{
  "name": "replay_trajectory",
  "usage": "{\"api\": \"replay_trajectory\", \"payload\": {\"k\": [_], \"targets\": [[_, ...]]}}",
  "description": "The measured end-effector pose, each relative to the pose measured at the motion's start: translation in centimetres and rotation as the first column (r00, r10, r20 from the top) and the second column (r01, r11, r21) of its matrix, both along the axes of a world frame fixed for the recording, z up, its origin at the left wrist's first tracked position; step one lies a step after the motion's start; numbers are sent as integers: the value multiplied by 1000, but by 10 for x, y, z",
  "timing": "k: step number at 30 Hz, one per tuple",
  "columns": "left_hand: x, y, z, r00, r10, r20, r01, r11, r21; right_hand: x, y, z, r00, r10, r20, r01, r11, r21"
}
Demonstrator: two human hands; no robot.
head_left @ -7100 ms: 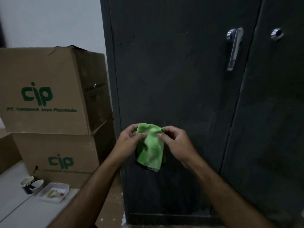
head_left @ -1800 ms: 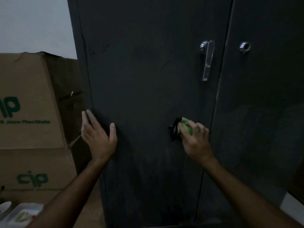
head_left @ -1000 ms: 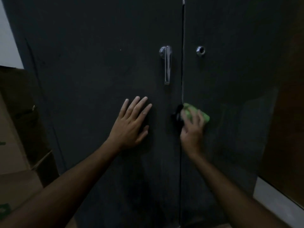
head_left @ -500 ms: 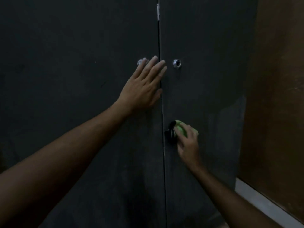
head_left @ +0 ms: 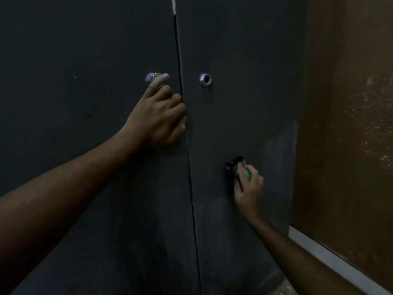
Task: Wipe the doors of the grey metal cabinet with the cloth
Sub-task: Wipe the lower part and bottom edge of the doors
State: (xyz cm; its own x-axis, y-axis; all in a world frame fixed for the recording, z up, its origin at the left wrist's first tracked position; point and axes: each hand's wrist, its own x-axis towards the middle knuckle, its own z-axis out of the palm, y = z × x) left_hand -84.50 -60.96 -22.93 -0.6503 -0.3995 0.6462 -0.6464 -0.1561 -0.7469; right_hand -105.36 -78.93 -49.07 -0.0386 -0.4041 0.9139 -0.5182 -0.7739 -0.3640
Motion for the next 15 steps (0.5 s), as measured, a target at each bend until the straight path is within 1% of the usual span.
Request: {"api": "replay_trajectory", "payload": {"k": [1,3,4,5,6,7,8,9,10,11,12,13,14,15], "targets": [[1,0,0,1000,-8,2,8,1000,0,-12,-21,9,992,-42,120,26,991,134],[1,0,0,1000,-19,3,19,1000,-6,-30,-67,51,919,-234,318,86,905,418],[0,0,0,1000,-22,1,22,1000,-7,-33,-85,77,882,-301,362,99,871,482],[0,-1,0,1000,-26,0,26,1000,-7,-29,-90,101,867,-321,382,101,862,497],[-1,-1,0,1000,-30,0,30,999,-13,-19,-86,115,863,-305,402,106,888,447],[-1,-1,0,999,-33,2,33,999,-23,-5,-71,119,877,-265,400,121,929,350],[-1,-1,0,999,-36,4,36,999,-33,8,-54,106,910,-212,355,134,964,230],[-1,-1,0,999,-38,6,38,999,-35,18,-36,80,953,-134,273,100,986,136],[-2,-1,0,999,-38,5,38,999,-33,20,-25,50,982,-49,180,36,996,77],[-2,-1,0,999,-40,3,40,999,-32,14,-19,23,994,-6,108,-3,996,88],[-2,-1,-1,999,-46,3,46,998,-33,1,-30,7,996,-10,90,-1,993,117],[-1,-1,-1,999,-52,2,52,998,-31,-14,-47,8,990,-22,140,-4,983,184],[-1,-1,-1,999,-55,-1,55,998,-23,-30,-72,21,968,-71,242,-1,959,284],[-2,-2,-1,999,-54,-4,54,998,-17,-44,-98,46,923,-153,353,4,921,389]]}}
